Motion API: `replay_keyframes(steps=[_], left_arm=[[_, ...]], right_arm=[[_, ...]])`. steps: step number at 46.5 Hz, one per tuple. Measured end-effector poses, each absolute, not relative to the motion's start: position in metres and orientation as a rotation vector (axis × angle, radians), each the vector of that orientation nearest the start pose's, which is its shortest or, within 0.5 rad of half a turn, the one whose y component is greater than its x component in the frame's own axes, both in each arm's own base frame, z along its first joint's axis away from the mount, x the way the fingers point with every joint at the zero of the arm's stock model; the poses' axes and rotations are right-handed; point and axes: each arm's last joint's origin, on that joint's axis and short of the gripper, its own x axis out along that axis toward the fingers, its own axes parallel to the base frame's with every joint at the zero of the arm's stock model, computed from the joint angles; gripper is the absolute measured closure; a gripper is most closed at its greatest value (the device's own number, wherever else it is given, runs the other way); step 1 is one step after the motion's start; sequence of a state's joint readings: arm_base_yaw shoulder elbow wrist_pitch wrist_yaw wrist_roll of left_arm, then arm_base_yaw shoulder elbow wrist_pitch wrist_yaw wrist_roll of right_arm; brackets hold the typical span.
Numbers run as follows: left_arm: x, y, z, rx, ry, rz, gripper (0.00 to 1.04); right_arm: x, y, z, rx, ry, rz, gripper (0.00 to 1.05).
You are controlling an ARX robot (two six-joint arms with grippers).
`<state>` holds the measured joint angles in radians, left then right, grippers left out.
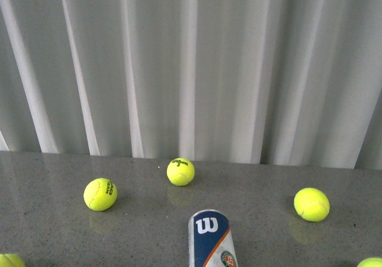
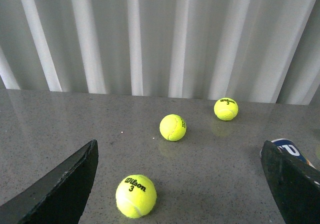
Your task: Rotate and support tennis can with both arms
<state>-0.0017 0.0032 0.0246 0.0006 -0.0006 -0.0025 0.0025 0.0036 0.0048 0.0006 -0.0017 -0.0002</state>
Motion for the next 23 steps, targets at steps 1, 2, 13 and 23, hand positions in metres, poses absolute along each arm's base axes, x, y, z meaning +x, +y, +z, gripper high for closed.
replay_keyframes(steps=[1,2,13,23], left_arm=[[0.0963,-0.0001,0.1717,-0.002,-0.022,-0.001,0.07],[0.0963,-0.0001,0.1717,-0.003,-0.022,-0.001,0.07],[0.0963,-0.0001,0.1717,-0.003,-0.022,-0.001,0.07],[0.0963,-0.0001,0.1717,-0.002,-0.022,-0.001,0.07]], right_arm=[[0.0976,0.0003,0.1649,0.0,-0.002,0.004,0.07],[0.0976,0.0003,0.1649,0.0,-0.002,0.004,0.07],[0.0976,0.0003,0.1649,0.0,-0.002,0.004,0.07],[0.0976,0.0003,0.1649,0.0,-0.002,0.004,0.07]])
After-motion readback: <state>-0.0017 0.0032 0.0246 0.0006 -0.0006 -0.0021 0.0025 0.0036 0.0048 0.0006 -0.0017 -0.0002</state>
